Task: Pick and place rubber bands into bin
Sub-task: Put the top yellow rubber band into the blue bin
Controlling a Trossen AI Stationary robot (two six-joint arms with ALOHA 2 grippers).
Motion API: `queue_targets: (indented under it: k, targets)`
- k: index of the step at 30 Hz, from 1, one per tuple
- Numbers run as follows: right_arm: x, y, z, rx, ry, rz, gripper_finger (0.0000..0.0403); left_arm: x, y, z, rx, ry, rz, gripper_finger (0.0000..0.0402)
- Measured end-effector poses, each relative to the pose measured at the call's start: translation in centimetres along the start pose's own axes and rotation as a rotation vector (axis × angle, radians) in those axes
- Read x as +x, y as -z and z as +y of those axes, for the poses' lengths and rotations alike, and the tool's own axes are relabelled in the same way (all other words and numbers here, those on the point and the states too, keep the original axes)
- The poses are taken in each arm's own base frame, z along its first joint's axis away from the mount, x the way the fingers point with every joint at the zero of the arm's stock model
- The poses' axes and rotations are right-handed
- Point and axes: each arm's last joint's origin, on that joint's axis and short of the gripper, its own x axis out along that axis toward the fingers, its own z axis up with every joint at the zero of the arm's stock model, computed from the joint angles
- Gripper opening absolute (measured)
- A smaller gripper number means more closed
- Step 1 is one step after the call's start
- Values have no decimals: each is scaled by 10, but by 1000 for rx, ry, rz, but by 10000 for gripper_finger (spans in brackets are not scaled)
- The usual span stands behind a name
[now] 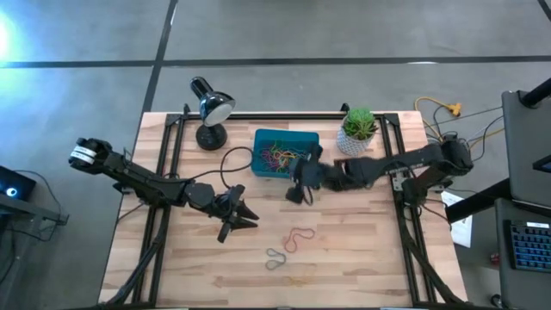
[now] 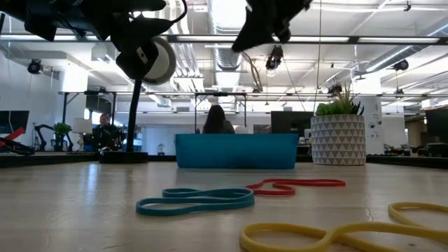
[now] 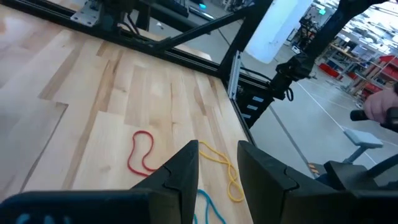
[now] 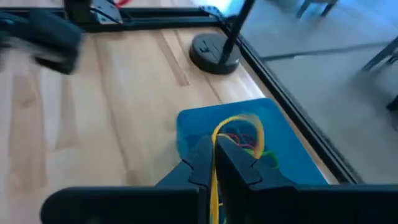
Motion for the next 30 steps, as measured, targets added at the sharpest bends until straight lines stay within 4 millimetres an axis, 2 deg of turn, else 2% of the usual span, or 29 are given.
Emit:
queue_targets:
  k: [8,16,23,30]
  targets:
    - [36,-2,-60,84,-7,69,8,0,-3,-1,1,10,-35,95]
    - [51,0,-102,144,21,86,8,0,-4,-1,0,-3,-52,95]
    - [60,17,-121,211,22,141,8,0,-4,-1,0,-19,-61,95]
    - [68,44,-124,282,18,185,8,0,-4,0,-1,-27,-65,95]
